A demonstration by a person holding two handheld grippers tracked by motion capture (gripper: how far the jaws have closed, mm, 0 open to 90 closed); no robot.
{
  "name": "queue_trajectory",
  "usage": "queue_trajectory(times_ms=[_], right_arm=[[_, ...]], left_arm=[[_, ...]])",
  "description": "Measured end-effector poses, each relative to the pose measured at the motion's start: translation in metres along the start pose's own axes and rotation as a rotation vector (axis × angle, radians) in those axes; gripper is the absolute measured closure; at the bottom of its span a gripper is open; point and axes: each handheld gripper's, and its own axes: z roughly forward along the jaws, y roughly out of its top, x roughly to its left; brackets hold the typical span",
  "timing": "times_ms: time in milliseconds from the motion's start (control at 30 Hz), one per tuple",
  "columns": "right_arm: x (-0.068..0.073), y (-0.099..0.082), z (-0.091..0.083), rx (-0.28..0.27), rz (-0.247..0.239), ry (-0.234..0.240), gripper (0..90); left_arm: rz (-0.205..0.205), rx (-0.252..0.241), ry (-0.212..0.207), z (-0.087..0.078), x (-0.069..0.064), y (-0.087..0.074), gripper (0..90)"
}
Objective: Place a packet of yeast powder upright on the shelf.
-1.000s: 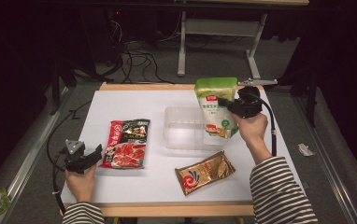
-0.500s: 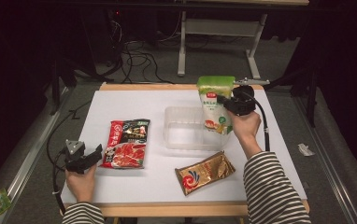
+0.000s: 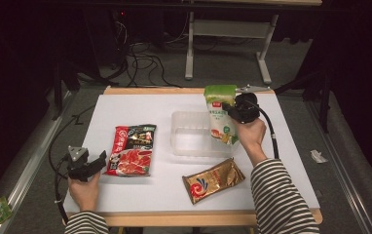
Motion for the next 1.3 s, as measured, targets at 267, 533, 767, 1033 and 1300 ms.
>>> queue_trajectory(times_ms=[267, 533, 767, 1033, 1300], right_arm=[[0.002, -0.006, -0.004, 0.024, -0.034, 0.024, 86.2], [-0.001, -0.012, -0.011, 0.078, -0.065, 0.037, 85.4], [-0.002, -0.014, -0.016, 0.092, -0.077, 0.064, 83.4], [-0.005, -0.026, -0.019, 0.116, -0.084, 0.075, 88.2], [-0.001, -0.041, -0.019, 0.121, -0.089, 0.082, 89.9]], left_arm=[[-0.001, -0.002, 0.003, 0.000, 0.000, 0.000, 32.8], [0.004, 0.002, 0.003, 0.000, -0.001, 0.000, 32.8], [0.004, 0.007, 0.002, 0.001, -0.001, 0.000, 32.8], [0.004, 0.005, 0.004, 0.001, -0.001, 0.000, 32.8], [0.005, 0.009, 0.001, 0.001, -0.001, 0.000, 32.8]])
